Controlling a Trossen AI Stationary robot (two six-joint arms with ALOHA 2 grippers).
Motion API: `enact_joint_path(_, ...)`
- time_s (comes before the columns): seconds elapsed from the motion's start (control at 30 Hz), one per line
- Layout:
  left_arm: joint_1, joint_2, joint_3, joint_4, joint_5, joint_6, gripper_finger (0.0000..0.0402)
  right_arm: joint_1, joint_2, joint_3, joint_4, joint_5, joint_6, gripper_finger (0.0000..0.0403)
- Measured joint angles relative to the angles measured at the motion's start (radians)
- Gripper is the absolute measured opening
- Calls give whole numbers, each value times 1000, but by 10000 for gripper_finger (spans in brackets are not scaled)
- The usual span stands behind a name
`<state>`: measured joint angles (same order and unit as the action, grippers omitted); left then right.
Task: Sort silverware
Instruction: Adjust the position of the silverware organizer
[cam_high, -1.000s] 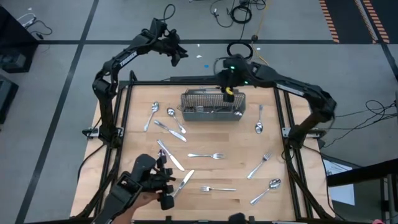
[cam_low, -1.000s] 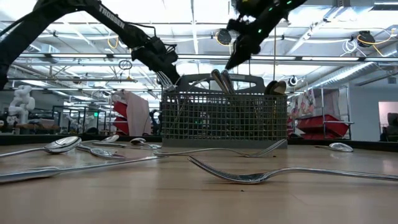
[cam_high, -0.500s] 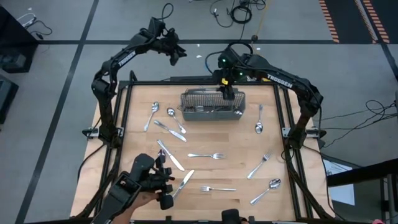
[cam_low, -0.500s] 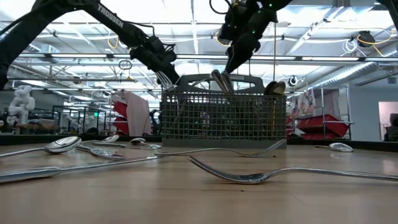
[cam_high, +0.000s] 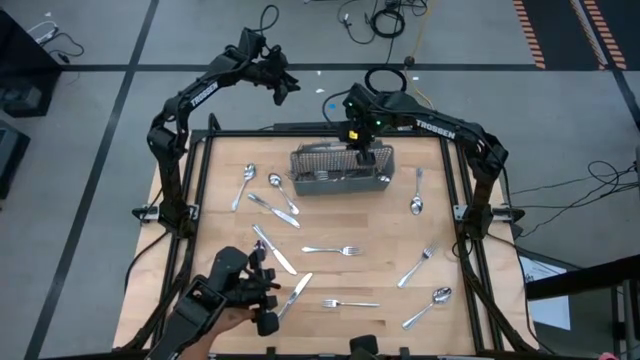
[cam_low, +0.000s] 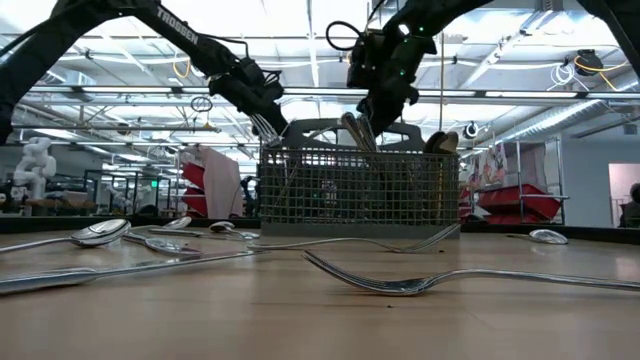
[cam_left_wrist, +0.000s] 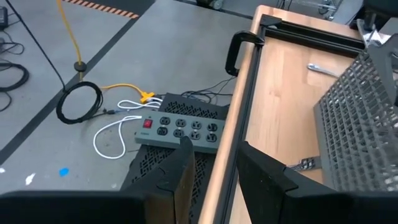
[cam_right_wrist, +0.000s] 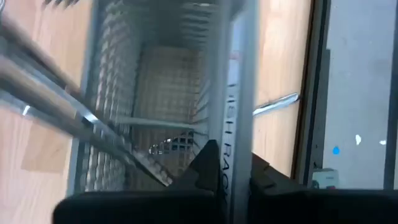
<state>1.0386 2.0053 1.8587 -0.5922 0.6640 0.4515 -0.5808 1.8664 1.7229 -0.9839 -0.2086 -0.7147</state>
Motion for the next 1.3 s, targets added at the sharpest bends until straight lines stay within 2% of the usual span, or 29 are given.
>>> enact_joint_path(0.17, 0, 0, 0, 0, -17, 1, 125, 0, -9, 0, -47, -8, 5, 5)
enact_joint_path(0.27, 0, 0, 0, 0, -18, 1, 125, -1, -20, 0, -64, -55, 32, 4)
enact_joint_path(0.53, 0, 0, 0, 0, -18, 0, 125, -23, -99, -2, -64, -89, 79, 2)
enact_joint_path(0.73, 0, 0, 0, 0, -18, -1, 125, -88, -155, -2, -23, -99, 133, 2)
enact_joint_path(1.0, 0, 0, 0, -2, -18, -28, 125, -203, -158, -1, 97, -109, 173, 1)
enact_joint_path(1.3, 0, 0, 0, -3, -18, -28, 125, -298, -157, 0, -5, -100, 155, 1)
